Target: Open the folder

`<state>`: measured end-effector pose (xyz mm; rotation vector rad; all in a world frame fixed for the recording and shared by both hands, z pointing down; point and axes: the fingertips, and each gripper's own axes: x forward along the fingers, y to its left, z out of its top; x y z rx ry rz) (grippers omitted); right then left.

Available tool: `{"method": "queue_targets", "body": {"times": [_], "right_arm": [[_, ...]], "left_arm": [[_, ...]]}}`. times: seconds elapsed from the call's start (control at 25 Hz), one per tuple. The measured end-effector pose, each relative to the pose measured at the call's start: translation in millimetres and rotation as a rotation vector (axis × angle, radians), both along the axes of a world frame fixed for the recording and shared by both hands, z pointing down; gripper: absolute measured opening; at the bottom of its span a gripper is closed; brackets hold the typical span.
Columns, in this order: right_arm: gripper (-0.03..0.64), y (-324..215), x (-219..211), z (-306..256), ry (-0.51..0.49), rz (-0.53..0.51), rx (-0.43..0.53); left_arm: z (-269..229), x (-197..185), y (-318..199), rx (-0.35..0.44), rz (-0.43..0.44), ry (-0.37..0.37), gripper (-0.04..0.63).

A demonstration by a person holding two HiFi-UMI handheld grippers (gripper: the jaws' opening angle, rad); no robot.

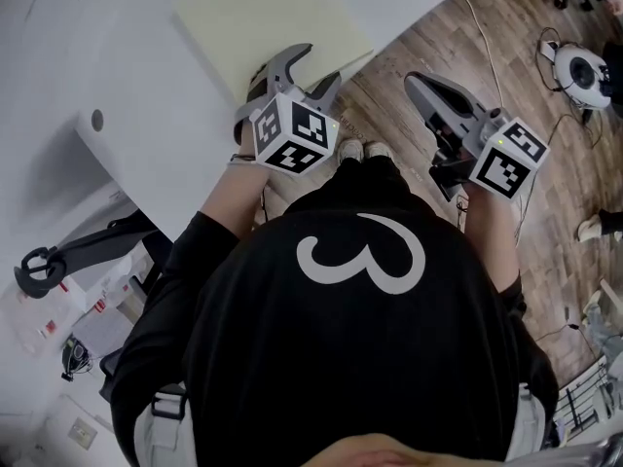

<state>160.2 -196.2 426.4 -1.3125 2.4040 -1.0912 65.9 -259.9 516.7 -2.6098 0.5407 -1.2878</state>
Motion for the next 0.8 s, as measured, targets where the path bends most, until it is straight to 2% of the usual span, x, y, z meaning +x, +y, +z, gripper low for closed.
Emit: {"method": "queue_targets", "body": {"times": [0.12,0.36,0.8], "right_arm": [[0.023,-2.5,2.4,0.6,-0.003,-0.026,-0.006],[0.023,-5.9,21.8,7.4,-0.015,-0.068,-0.010],[0.023,-27.2,11.6,37.2,-0.036,-0.148,-0.060]], "left_arm": [[0.7,-1.0,0.0,0.004,-0.006,-0.004,0.255],[0.3,8.2,1.5,-0.037,-0.045,-0.005,0.253],[-7.0,-0.7,-4.1,-0.107,-0.143,0.035,0.232]]}}
